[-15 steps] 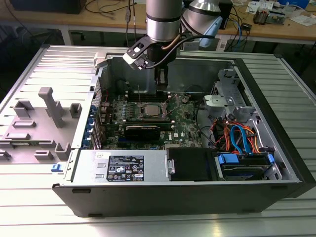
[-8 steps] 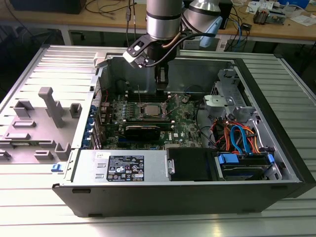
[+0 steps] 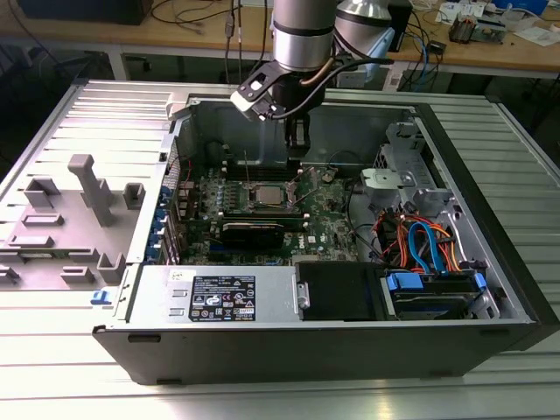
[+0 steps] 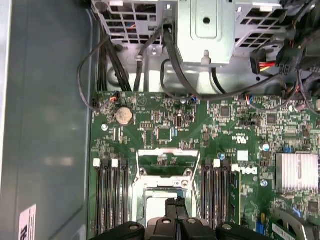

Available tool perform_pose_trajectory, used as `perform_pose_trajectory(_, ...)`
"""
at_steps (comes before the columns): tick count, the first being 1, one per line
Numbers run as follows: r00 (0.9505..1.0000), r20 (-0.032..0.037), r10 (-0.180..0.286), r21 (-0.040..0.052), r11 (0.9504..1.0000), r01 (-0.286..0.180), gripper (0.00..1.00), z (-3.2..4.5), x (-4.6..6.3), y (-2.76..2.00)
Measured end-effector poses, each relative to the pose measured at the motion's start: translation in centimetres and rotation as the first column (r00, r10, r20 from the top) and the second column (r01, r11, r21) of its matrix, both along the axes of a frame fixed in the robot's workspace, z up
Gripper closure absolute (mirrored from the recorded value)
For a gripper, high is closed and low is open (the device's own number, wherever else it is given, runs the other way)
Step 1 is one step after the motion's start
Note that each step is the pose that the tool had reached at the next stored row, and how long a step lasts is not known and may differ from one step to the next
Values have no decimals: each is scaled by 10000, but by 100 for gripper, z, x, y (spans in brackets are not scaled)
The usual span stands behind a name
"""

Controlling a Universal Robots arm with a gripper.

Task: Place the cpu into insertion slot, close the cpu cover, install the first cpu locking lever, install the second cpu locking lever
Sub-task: 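Close the cpu cover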

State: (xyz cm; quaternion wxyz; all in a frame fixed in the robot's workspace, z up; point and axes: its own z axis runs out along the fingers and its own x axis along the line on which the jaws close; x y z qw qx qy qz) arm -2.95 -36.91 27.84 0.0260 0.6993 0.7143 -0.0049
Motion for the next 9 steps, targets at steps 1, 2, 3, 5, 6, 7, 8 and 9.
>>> perform_pose_trajectory(1,10000,0,0,0,10000,0,89,0,17,0)
perform_pose_trajectory(2,10000,0,1,0,10000,-1,89,0,29,0)
perform_pose_trajectory(3,10000,0,-1,0,10000,1,89,0,48,0)
perform_pose_trajectory(5,10000,0,-1,0,10000,1,89,0,66,0)
perform_pose_trajectory(6,10000,0,-1,0,10000,1,89,0,82,0)
perform_pose_trajectory(7,10000,0,0,0,10000,0,89,0,103,0)
perform_pose_trajectory(8,10000,0,0,0,10000,0,89,0,116,0)
perform_pose_trajectory(9,10000,-1,0,0,10000,0,89,0,123,0)
